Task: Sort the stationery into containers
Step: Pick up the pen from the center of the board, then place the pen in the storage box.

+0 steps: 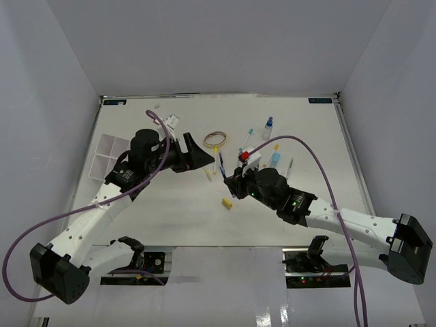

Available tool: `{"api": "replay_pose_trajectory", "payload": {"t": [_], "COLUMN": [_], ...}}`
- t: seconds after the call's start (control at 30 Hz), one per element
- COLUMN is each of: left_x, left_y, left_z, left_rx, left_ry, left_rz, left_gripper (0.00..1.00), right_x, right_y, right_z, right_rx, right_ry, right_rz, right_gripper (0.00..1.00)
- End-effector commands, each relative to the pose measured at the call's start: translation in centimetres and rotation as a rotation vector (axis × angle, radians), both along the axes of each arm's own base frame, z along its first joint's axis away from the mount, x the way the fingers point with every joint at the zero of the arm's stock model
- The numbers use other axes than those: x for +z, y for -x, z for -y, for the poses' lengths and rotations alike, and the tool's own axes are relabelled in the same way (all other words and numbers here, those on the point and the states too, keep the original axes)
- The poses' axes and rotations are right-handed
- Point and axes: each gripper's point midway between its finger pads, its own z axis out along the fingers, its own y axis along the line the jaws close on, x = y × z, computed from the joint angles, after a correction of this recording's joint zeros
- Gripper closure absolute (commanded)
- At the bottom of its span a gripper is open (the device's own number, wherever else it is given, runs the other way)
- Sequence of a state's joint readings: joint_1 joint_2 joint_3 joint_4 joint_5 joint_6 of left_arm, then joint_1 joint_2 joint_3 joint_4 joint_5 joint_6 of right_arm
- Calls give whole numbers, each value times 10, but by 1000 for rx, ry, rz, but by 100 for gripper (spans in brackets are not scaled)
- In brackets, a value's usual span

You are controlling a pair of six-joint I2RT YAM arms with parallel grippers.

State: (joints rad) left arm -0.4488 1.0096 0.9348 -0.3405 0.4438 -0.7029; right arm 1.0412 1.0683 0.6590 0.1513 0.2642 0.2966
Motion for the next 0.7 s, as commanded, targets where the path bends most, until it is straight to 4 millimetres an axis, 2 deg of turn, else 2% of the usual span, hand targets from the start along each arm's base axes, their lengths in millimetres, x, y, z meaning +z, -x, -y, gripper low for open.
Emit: {"api": "replay_pose_trajectory", "payload": {"t": [0.0, 0.07, 0.17, 0.3, 0.47, 0.67], "left_x": [25, 21, 15, 5, 0, 2], "left_y": [-1, -6, -9, -7, -10, -12], "left_z": [27, 33, 42, 56, 61, 66], "left_rx": [-10, 13, 30, 23, 45, 48], "left_ry": [34, 28, 23, 6, -2, 15], "left_rz": [33, 18, 4, -5, -2, 13], "left_gripper": [2, 2, 8, 25, 40, 59], "right_x": [43, 47, 55, 62, 64, 65], "right_y": [-6, -8, -8, -9, -10, -10], "right_z": [-18, -20, -20, -21, -21, -20], "right_rx": [49, 48, 46, 42, 40, 34], "right_ry": [-98, -105, -130, -154, -165, -169], "right_rz": [133, 144, 161, 173, 181, 185], "right_gripper": [92, 92, 92, 92, 92, 92]}}
